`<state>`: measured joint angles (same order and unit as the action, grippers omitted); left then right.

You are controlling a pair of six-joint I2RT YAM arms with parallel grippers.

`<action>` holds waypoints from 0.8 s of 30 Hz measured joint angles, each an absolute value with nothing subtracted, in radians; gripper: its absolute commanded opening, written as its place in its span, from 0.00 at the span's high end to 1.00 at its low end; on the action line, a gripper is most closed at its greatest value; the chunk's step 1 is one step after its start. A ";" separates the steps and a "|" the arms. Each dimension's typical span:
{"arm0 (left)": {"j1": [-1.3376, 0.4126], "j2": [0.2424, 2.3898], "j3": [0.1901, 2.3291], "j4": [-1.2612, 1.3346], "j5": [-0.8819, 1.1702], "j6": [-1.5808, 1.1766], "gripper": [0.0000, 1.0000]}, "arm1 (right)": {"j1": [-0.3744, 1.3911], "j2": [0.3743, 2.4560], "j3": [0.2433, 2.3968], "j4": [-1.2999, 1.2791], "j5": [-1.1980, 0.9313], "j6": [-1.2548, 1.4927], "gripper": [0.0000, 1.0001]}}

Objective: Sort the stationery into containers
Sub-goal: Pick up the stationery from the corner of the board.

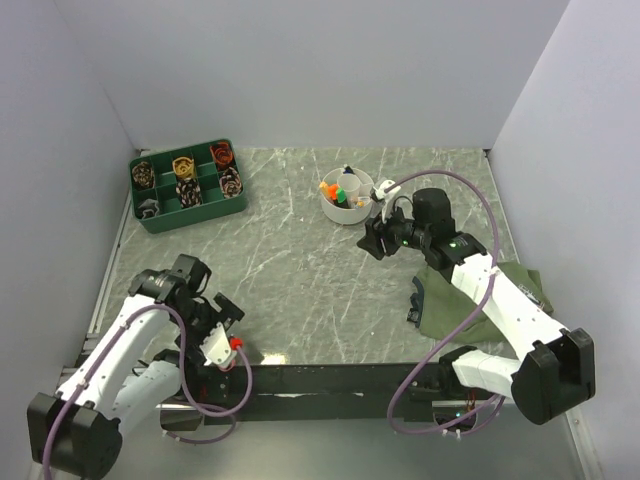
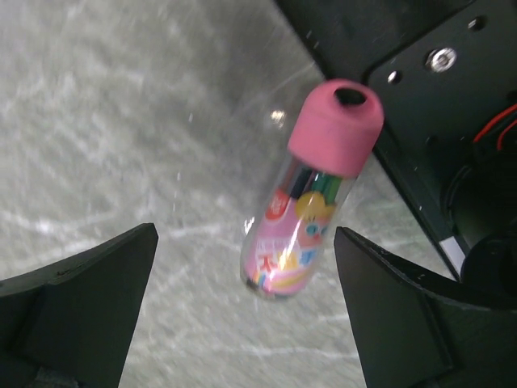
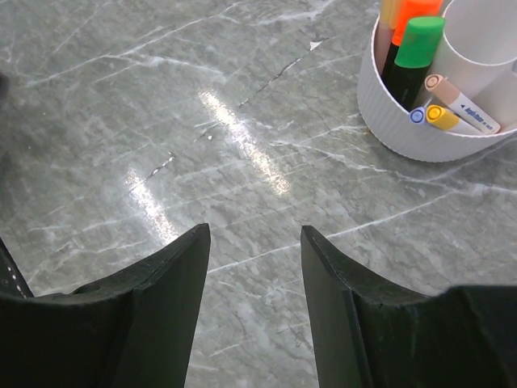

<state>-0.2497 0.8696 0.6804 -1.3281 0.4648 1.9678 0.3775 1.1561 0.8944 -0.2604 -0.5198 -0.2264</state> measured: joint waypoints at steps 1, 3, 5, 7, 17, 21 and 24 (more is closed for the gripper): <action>-0.268 0.879 0.678 -1.328 0.470 1.971 0.05 | 0.377 1.156 0.895 -0.260 -0.517 -0.228 0.43; -0.299 0.900 0.678 -1.328 0.475 1.971 0.06 | 0.375 1.160 0.897 -0.262 -0.514 -0.231 0.43; -0.330 0.928 0.677 -1.327 0.474 1.972 0.09 | 0.374 1.167 0.899 -0.264 -0.512 -0.234 0.43; -0.349 0.950 0.677 -1.327 0.475 1.972 0.12 | 0.374 1.177 0.904 -0.265 -0.512 -0.235 0.43; -0.393 1.114 0.678 -1.325 0.466 1.975 0.13 | 0.373 1.214 0.931 -0.266 -0.503 -0.244 0.42; -0.407 1.133 0.679 -1.325 0.459 1.974 0.14 | 0.371 1.216 0.931 -0.267 -0.494 -0.249 0.43; -0.427 1.175 0.685 -1.328 0.453 1.963 0.18 | 0.367 1.217 0.931 -0.267 -0.489 -0.253 0.42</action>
